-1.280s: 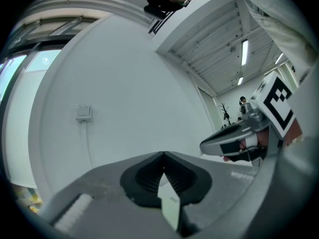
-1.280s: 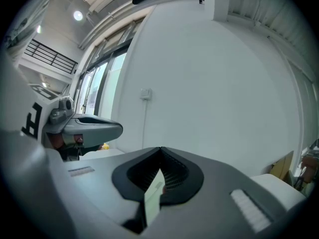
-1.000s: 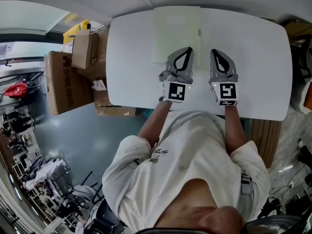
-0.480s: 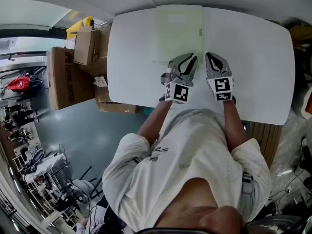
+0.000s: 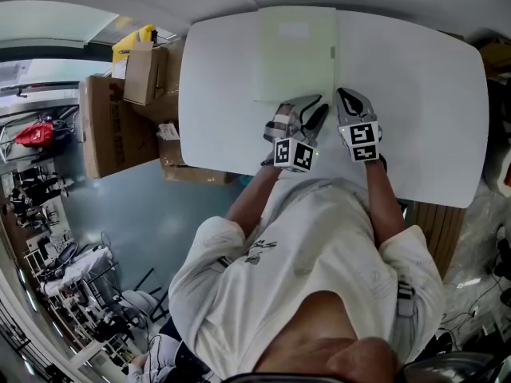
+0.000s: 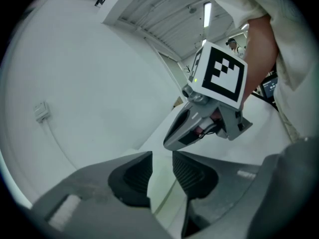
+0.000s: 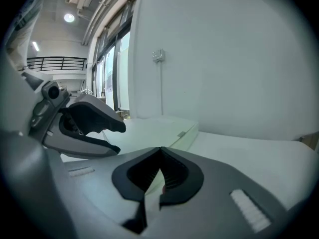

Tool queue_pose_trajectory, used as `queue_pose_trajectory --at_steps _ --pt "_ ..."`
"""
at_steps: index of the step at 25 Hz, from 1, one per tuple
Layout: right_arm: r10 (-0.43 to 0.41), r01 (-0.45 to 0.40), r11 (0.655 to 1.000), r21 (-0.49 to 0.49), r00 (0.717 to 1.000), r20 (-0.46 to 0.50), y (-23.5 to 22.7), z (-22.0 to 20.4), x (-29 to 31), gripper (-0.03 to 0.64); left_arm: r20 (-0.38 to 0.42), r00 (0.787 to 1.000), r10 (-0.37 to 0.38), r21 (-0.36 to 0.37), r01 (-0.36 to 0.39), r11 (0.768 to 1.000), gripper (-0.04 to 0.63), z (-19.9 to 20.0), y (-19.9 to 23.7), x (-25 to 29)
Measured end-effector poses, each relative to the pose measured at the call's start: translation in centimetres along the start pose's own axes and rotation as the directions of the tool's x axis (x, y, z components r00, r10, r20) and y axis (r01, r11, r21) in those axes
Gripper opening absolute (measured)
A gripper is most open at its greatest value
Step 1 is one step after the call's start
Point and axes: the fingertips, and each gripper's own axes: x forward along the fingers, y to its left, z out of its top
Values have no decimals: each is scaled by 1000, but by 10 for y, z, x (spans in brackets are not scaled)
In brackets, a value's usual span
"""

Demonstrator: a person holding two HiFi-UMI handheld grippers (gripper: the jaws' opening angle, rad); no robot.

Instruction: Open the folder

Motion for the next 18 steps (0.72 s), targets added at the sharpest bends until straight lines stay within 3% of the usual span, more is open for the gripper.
queue_pose_trajectory --at_steps 9,18 --pt "9 -9 1000 5 1000 -24 3 -7 4 0 -51 997 -58 74 62 995 148 -9 -16 7" --pt "18 -18 1000 12 999 -42 9 -18 11 0 -102 994 -45 141 59 988 156 -24 -19 20"
